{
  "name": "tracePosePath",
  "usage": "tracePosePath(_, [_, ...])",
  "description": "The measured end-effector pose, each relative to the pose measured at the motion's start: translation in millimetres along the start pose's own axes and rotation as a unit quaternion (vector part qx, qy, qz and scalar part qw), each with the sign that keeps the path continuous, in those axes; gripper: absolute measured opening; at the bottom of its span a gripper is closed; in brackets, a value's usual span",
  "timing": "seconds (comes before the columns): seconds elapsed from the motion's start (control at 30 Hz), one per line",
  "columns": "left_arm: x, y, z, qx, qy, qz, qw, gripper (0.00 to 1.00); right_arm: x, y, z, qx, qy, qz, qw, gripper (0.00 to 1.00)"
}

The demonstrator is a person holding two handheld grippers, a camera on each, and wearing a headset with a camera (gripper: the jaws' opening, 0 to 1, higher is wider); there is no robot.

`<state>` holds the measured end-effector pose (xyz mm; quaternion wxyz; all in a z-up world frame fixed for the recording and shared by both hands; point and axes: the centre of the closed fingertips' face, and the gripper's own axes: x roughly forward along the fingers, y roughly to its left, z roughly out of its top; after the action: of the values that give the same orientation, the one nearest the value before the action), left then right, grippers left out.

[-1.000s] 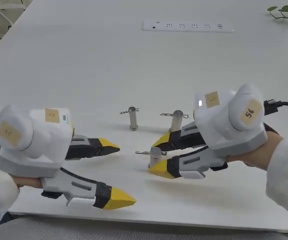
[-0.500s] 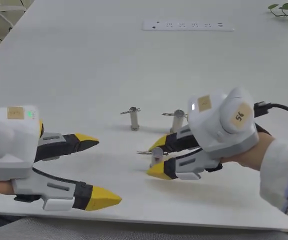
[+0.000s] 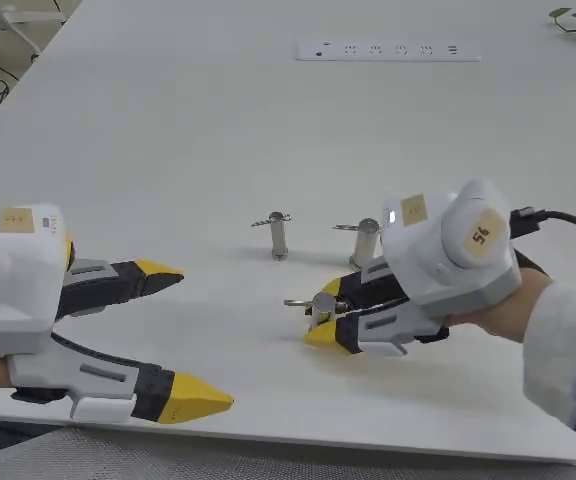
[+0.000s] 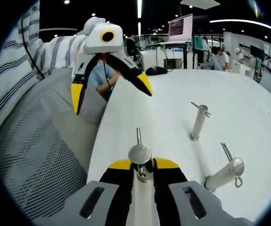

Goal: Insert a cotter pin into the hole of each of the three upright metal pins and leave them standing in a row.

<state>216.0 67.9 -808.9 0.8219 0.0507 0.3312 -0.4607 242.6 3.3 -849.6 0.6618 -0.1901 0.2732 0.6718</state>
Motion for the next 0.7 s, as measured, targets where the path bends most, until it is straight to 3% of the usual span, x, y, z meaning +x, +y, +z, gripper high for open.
tracePosePath(0.37, [0.4, 2.5, -5.9, -0.001, 0.007, 0.011, 0.9999, 0.87, -0.9, -5.3, 2.1, 0.017, -0.019, -0.023, 0.9994, 0.14])
tracePosePath(0.7, [1.1, 2.2, -8.5, 0.005, 0.014, 0.014, 0.9998, 0.87, -2.5, -8.0, 1.1, -0.016, -0.02, -0.045, 0.9987, 0.13])
